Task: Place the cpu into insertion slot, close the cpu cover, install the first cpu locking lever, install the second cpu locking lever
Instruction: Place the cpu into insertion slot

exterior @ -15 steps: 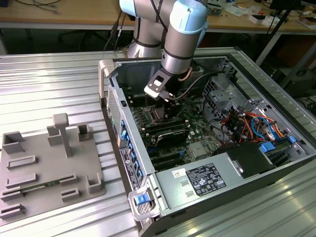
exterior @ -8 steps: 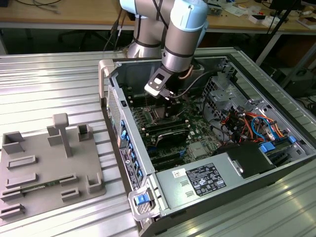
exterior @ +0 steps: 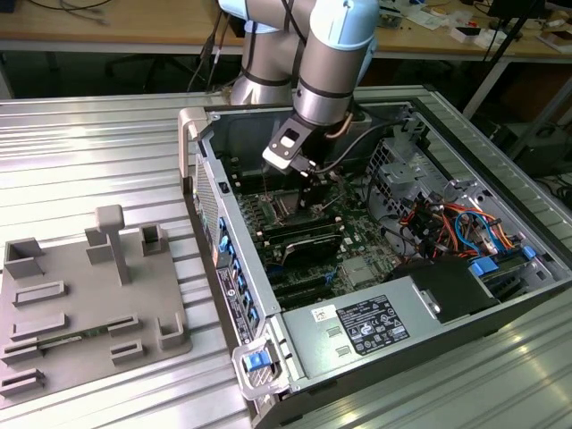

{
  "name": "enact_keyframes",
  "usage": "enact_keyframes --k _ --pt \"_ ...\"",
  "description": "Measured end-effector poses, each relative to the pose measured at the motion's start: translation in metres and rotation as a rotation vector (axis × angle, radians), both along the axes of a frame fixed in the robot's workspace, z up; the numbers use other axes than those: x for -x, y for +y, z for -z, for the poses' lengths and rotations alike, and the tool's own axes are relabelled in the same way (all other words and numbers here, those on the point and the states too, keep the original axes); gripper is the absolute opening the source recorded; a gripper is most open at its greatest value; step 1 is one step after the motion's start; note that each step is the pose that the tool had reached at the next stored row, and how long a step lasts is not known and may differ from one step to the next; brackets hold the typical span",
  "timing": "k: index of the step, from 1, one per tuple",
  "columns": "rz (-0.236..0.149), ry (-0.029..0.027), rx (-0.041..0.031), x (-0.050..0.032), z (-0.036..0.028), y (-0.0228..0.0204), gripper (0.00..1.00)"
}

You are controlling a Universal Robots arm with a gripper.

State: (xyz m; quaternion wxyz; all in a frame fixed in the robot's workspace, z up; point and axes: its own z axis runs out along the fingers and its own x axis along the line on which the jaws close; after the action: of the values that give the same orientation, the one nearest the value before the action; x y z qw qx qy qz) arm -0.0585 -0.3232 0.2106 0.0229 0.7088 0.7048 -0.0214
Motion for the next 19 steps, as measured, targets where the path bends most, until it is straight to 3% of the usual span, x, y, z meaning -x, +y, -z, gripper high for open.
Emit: enact_keyframes --k 6,7,8,19 --pt "-0.006 -0.0001 -0.0001 0.0 -0.0061 0.0 0.3" --pt "-0.008 0.0 -0.0001 0.0 -0.0079 0.0 0.18" --pt "-0.009 -0.0001 -0.0001 0.0 -0.0087 0.0 0.12" --pt "-0.01 0.0 0.0 0.0 -0.0088 0.0 0.11"
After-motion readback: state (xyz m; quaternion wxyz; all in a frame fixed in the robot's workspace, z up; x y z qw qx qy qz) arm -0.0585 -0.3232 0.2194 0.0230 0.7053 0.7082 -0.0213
